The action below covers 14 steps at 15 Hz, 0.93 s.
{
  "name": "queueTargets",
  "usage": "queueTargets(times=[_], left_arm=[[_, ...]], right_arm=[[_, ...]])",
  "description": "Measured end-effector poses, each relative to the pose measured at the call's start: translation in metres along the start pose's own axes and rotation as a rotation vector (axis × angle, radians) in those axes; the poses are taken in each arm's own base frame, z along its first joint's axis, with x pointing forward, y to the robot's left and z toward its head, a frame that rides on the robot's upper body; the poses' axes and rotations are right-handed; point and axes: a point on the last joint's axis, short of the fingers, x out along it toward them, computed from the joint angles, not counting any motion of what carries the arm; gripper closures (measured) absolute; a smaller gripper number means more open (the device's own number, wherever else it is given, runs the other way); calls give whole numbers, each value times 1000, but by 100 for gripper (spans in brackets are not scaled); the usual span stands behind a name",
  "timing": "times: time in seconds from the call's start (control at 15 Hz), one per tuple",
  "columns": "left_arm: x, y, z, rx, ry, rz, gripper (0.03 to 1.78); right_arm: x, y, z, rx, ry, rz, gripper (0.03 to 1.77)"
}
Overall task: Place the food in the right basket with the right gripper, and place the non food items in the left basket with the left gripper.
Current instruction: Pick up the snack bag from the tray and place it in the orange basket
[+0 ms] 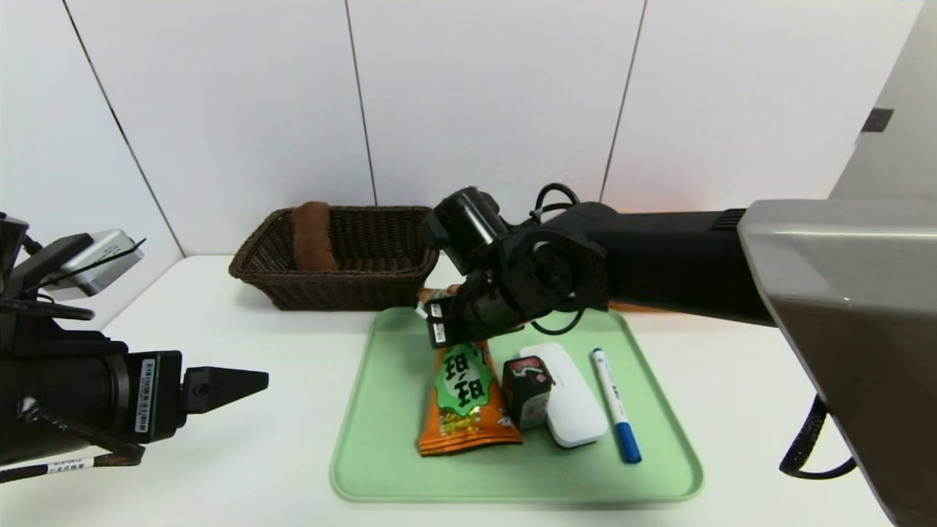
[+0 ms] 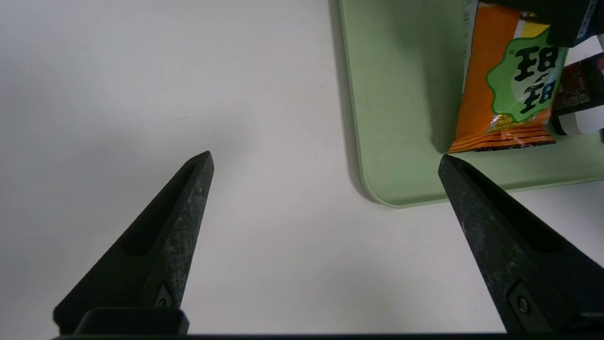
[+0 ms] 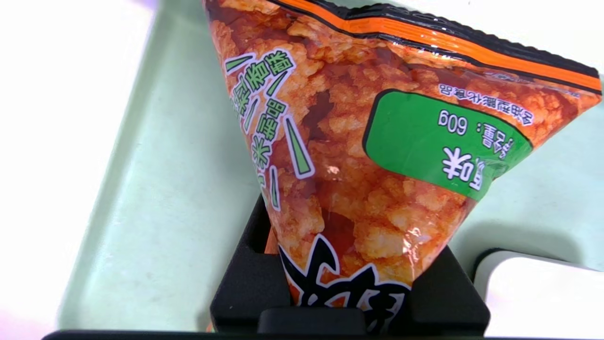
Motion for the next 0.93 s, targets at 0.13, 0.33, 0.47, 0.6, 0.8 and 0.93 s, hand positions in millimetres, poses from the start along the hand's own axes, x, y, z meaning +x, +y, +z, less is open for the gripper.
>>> queueTargets(times=[0.13,0.33,0.47,0.6,0.8,0.93], left_arm=[[-1,0,0,0,-3,-2,12],[-2,0,0,0,-6,-4,12],[-4,0,0,1,-12,-6,12],[-5,0,0,1,-18,-8,12],[-9,0,0,2,-31,-12,12],[-10,0,0,3,-34,-14,12]], right_arm=[[-13,-2,6,9,-22,25,131],[-37,-9,18,29,-74,52,132],[-58,-17,27,47,-126,62,132],[-83,-29,37,68,-184,60,132],[-127,-57,52,93,-288,36,133],[-156,-74,57,93,-352,11,133]])
